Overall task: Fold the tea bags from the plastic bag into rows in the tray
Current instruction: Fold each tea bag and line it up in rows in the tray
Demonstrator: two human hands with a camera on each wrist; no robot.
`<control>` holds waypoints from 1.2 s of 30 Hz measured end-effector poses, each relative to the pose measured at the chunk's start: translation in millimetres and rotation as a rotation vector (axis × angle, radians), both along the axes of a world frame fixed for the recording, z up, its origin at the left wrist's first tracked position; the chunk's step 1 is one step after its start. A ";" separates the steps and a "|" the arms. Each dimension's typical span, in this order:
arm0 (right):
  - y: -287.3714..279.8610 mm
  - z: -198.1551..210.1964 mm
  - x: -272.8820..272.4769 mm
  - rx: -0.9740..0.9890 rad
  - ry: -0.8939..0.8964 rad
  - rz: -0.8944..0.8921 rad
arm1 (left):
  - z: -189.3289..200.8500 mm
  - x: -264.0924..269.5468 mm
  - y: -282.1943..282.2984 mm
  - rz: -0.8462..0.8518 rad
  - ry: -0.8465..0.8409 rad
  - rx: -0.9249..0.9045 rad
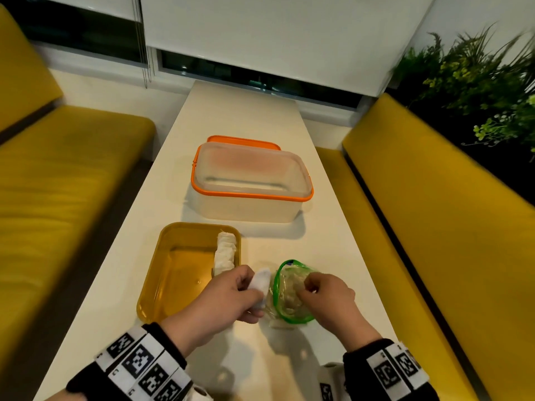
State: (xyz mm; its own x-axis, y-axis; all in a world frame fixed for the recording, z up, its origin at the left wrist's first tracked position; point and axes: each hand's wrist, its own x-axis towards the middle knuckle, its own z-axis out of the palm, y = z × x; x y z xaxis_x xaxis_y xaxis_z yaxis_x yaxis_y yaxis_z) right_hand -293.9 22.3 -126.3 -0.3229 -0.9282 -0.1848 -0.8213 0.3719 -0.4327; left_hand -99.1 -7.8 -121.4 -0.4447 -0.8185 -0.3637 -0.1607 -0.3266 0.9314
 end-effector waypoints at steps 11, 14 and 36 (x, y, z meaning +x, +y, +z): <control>1.6 22.1 11.4 -0.293 -0.999 -0.055 | 8.1 -0.2 -5.6 0.055 0.249 0.238; -8.4 27.0 35.5 -0.254 -0.951 -0.003 | 10.2 12.1 -9.3 0.096 0.280 0.216; -51.1 3.5 126.1 0.243 0.549 0.839 | -19.2 102.1 -15.3 0.383 -0.074 -0.147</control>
State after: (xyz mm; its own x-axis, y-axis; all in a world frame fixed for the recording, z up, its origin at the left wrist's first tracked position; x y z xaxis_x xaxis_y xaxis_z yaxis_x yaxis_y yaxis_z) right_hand -167.7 -28.8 -122.8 0.3151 -0.8510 -0.4202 -0.9186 -0.3848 0.0905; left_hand 3.0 -23.0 -140.6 -0.0752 -0.9653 -0.2500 -0.1223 -0.2399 0.9631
